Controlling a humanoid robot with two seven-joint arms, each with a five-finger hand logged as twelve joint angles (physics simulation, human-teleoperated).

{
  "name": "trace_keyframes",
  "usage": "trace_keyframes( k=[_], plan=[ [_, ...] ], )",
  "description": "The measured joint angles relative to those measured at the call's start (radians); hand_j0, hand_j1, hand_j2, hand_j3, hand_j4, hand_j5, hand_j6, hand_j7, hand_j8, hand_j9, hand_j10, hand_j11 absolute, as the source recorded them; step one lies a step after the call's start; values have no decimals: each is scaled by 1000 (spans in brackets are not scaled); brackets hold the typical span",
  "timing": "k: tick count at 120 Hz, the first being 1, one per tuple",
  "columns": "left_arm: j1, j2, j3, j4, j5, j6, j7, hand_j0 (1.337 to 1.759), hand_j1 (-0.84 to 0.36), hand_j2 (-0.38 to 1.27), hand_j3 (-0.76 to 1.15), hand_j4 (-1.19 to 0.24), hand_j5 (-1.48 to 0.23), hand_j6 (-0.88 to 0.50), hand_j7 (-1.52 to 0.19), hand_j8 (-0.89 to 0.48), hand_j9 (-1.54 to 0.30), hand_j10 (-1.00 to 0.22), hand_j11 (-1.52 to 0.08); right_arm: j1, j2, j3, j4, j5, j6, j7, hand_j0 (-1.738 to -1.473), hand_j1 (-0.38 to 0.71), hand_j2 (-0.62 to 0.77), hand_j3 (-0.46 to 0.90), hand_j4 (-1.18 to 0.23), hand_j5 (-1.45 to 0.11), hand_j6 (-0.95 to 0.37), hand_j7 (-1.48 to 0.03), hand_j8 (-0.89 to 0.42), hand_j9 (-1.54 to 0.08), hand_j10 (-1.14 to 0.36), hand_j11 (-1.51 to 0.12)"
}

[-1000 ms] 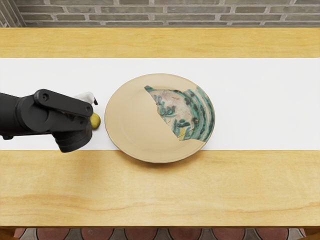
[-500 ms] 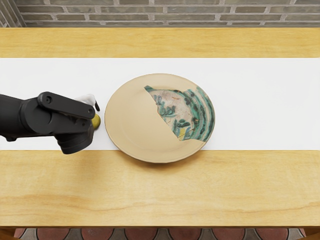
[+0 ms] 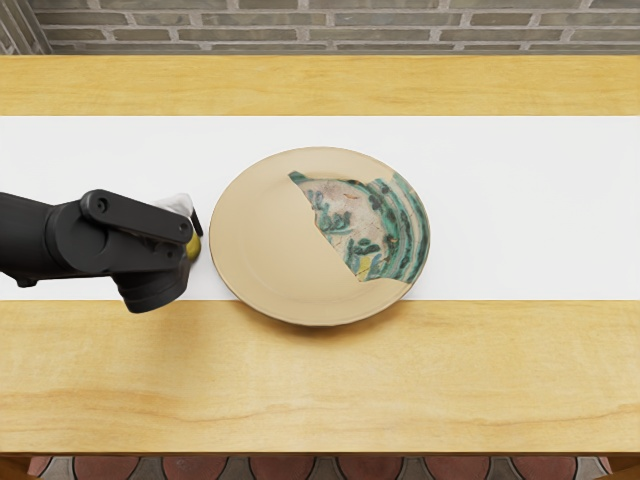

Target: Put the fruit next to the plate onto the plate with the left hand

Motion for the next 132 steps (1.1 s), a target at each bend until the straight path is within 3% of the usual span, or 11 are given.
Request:
trace_keyframes(
  k=[20,41,52,78,114,132],
  plan=[
    [-1,0,1,0,-1,-3,0,1651,-278,164,0,-618,-878,-413,-882,-441,-889,-652,-888,0,0,0,0,0,0,0,-1658,-303,-7,0,-39,-50,-39,-50,-39,-50,-39,-50],
    [-2,0,1,-1,-2,-4,1,1650,-340,329,0,-563,-1004,-342,-999,-374,-999,-727,-998,0,0,0,0,0,0,0,-1658,-303,-7,0,-39,-50,-39,-50,-39,-50,-39,-50],
    [-6,0,1,-3,-4,-4,0,1649,-328,308,0,-577,-1044,-309,-1027,-375,-1034,-736,-1034,0,0,0,0,0,0,0,-1658,-303,-8,0,-39,-50,-39,-50,-39,-50,-39,-50],
    [-13,2,2,-13,-5,2,-1,1651,-335,464,0,-633,-1041,-353,-1053,-396,-1082,-800,-1075,0,0,0,0,0,0,0,-1658,-303,-7,0,-39,-50,-39,-50,-39,-50,-39,-50],
    [-42,48,6,-43,-11,-4,-2,1653,-313,424,0,-605,-1105,-332,-1111,-364,-1116,-804,-1087,0,0,0,0,0,0,0,-1658,-303,-8,0,-39,-50,-39,-50,-39,-50,-39,-50],
    [-78,90,9,-72,-11,-5,-1,1653,-356,541,0,-590,-1116,-315,-1120,-354,-1121,-799,-1087,0,0,0,0,0,0,0,-1658,-303,-8,0,-39,-50,-39,-50,-39,-50,-39,-50]
  ],
)
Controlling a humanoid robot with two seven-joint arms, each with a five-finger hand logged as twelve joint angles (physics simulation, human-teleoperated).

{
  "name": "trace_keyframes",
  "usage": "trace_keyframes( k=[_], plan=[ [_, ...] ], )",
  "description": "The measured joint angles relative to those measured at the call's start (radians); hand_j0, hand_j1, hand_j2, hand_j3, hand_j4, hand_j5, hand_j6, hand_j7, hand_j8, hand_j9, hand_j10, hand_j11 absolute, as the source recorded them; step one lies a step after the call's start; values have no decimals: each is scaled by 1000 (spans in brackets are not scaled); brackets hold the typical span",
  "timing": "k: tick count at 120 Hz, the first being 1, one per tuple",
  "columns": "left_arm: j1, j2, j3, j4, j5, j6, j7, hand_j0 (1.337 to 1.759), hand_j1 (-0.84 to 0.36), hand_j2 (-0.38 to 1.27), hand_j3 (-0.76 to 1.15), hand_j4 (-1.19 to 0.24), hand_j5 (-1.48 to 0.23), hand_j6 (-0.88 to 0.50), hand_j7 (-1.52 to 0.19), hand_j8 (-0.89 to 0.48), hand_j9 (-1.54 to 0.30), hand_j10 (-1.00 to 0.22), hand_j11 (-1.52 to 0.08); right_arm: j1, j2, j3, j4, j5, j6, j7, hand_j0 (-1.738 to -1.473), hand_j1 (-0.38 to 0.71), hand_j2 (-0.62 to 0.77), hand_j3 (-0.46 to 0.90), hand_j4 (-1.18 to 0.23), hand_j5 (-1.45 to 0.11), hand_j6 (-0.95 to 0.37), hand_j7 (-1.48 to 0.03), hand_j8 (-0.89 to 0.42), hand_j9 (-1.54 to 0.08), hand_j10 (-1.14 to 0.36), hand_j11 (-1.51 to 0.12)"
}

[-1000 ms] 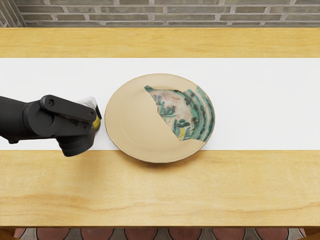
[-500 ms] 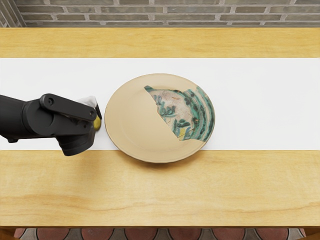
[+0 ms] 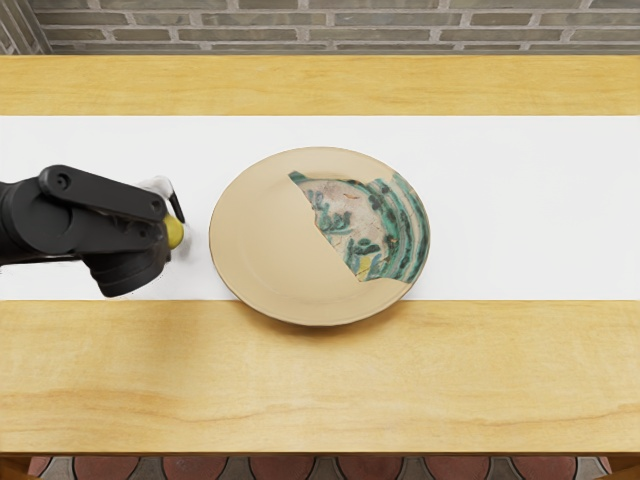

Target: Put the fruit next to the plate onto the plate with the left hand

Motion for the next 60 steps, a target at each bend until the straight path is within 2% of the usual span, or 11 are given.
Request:
trace_keyframes(
  k=[15,43,60],
  plan=[
    [-37,36,2,-31,0,-1,0,1653,-362,557,0,-578,-1123,-306,-1125,-341,-1124,-789,-1088,0,0,0,0,0,0,0,-1658,-303,-8,0,-39,-50,-39,-50,-39,-50,-39,-50],
    [-130,80,9,-90,0,0,1,1651,-328,392,0,-585,-1117,-303,-1135,-343,-1125,-784,-1091,0,0,0,0,0,0,0,-1658,-303,-8,0,-39,-50,-39,-50,-39,-50,-39,-50],
    [-181,81,10,-131,-2,2,1,1651,-321,365,0,-585,-1125,-302,-1140,-342,-1125,-782,-1093,0,0,0,0,0,0,0,-1658,-303,-8,0,-39,-50,-39,-50,-39,-50,-39,-50]
  ],
)
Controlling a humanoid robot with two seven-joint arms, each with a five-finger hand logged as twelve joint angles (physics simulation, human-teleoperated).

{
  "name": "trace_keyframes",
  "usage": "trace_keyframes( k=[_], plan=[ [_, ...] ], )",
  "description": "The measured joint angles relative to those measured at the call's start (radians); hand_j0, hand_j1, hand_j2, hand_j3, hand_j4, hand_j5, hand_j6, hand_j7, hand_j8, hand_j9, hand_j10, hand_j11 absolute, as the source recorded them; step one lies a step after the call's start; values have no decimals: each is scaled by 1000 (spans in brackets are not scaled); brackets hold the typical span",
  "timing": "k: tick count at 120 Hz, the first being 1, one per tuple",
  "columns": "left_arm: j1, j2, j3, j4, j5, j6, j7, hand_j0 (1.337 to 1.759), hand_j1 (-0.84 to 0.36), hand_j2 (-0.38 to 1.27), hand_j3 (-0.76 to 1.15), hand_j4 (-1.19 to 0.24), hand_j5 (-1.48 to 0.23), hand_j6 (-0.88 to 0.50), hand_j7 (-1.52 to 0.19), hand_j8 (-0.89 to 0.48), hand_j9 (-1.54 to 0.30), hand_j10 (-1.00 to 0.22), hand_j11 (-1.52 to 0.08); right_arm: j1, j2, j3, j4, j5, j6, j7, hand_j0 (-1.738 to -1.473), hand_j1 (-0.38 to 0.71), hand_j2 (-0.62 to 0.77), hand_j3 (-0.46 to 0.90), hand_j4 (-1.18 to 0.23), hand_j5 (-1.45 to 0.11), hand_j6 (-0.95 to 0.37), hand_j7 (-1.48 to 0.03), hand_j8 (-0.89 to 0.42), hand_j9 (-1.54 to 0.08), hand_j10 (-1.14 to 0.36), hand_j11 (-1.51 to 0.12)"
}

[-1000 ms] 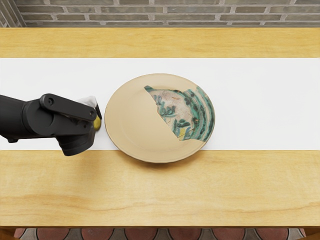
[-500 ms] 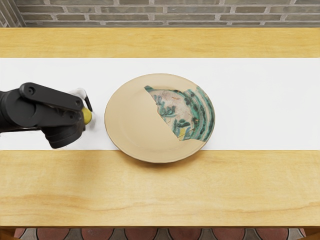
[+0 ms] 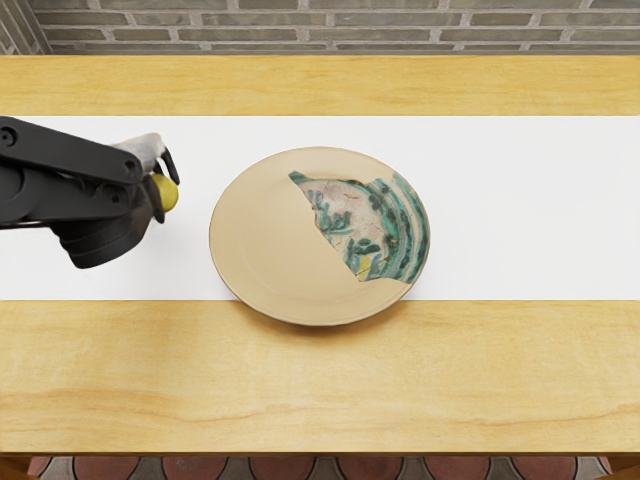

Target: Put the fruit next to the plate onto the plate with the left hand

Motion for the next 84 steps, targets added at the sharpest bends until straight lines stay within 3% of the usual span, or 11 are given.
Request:
trace_keyframes(
  k=[44,84],
  plan=[
    [-74,-30,-32,-91,-2,0,0,1651,-335,404,0,-580,-1126,-298,-1140,-342,-1122,-780,-1093,0,0,0,0,0,0,0,-1658,-303,-8,0,-39,-50,-39,-50,-39,-50,-39,-50],
    [-93,-173,-135,-104,-12,-1,0,1651,-342,403,0,-567,-1136,-283,-1146,-329,-1117,-764,-1087,0,0,0,0,0,0,0,-1658,-303,-8,0,-39,-50,-39,-50,-39,-50,-39,-50]
  ],
)
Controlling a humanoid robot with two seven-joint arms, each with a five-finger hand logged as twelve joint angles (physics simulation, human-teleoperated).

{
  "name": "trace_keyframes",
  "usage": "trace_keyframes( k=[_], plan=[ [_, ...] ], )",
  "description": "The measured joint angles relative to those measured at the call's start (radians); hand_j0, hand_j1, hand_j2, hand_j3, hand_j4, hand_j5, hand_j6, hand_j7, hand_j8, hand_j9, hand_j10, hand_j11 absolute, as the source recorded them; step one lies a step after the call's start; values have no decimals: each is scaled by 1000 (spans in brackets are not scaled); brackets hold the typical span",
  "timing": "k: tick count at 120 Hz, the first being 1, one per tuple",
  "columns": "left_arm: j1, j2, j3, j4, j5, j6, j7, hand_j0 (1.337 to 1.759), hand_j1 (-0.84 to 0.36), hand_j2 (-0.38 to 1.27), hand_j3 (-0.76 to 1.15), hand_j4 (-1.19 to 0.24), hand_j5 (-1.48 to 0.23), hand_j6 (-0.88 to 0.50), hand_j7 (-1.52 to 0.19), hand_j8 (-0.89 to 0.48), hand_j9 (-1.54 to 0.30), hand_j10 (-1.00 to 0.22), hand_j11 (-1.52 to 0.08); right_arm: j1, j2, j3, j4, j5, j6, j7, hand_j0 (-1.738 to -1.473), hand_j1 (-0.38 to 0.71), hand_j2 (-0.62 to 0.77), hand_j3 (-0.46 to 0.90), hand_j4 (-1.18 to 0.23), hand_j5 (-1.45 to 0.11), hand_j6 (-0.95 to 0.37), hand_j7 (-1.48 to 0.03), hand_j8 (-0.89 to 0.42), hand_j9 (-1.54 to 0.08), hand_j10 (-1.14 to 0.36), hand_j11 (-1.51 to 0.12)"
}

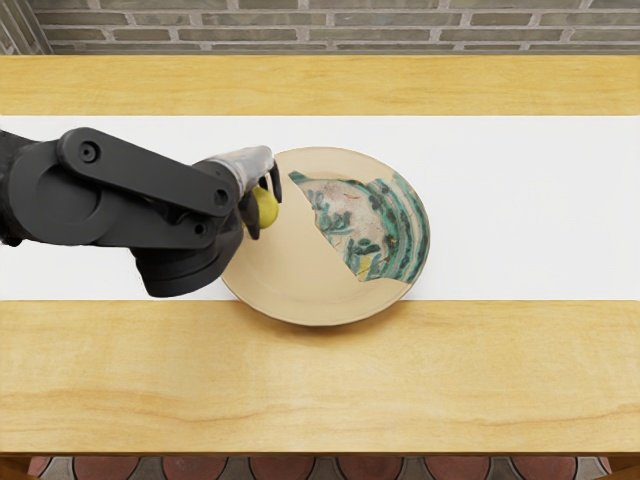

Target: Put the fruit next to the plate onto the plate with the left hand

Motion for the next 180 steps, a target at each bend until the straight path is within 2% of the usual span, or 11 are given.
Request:
trace_keyframes(
  k=[35,66,80,98,118,136,146,165,180],
  plan=[
    [0,-111,-64,20,-19,0,0,1652,-336,388,0,-575,-1135,-290,-1130,-337,-1107,-758,-1086,0,0,0,0,0,0,0,-1658,-303,-8,0,-39,-50,-39,-50,-39,-50,-39,-50],
    [12,-132,-93,47,-20,1,0,1651,-318,363,0,-593,-1120,-310,-1115,-349,-1103,-767,-1089,0,0,0,0,0,0,0,-1658,-303,-8,0,-39,-50,-39,-50,-39,-50,-39,-50],
    [12,-134,-94,54,-19,2,0,1651,-304,305,0,-606,-1065,-327,-1062,-364,-1053,-773,-1043,0,0,0,0,0,0,0,-1658,-303,-7,0,-39,-50,-39,-50,-39,-50,-39,-50],
    [13,-135,-94,57,-22,4,0,1654,-238,194,0,-532,-826,-380,-823,-405,-819,-611,-814,0,0,0,0,0,0,0,-1658,-303,-7,0,-39,-50,-39,-50,-39,-50,-39,-50],
    [13,-135,-92,63,-24,5,0,1656,-103,119,0,-396,-575,-329,-574,-340,-572,-431,-570,0,0,0,0,0,0,0,-1658,-303,-7,0,-39,-50,-39,-50,-39,-50,-39,-50],
    [12,-133,-92,69,-24,5,0,1657,-26,84,0,-322,-447,-290,-446,-295,-445,-339,-444,0,0,0,0,0,0,0,-1658,-303,-7,0,-39,-50,-39,-50,-39,-50,-39,-50],
    [9,-107,-94,71,-24,5,0,1658,1,73,0,-297,-404,-276,-404,-279,-403,-308,-403,0,0,0,0,0,0,0,-1658,-303,-7,0,-39,-50,-39,-50,-39,-50,-39,-50],
    [14,44,-122,69,-13,5,0,1658,29,61,0,-270,-359,-261,-359,-262,-359,-275,-359,0,0,0,0,0,0,0,-1658,-303,-7,0,-39,-50,-39,-50,-39,-50,-39,-50],
    [70,190,-206,66,-1,5,0,1658,39,56,0,-261,-344,-256,-344,-257,-343,-264,-343,0,0,0,0,0,0,0,-1658,-303,-7,0,-39,-50,-39,-50,-39,-50,-39,-50]
  ],
)
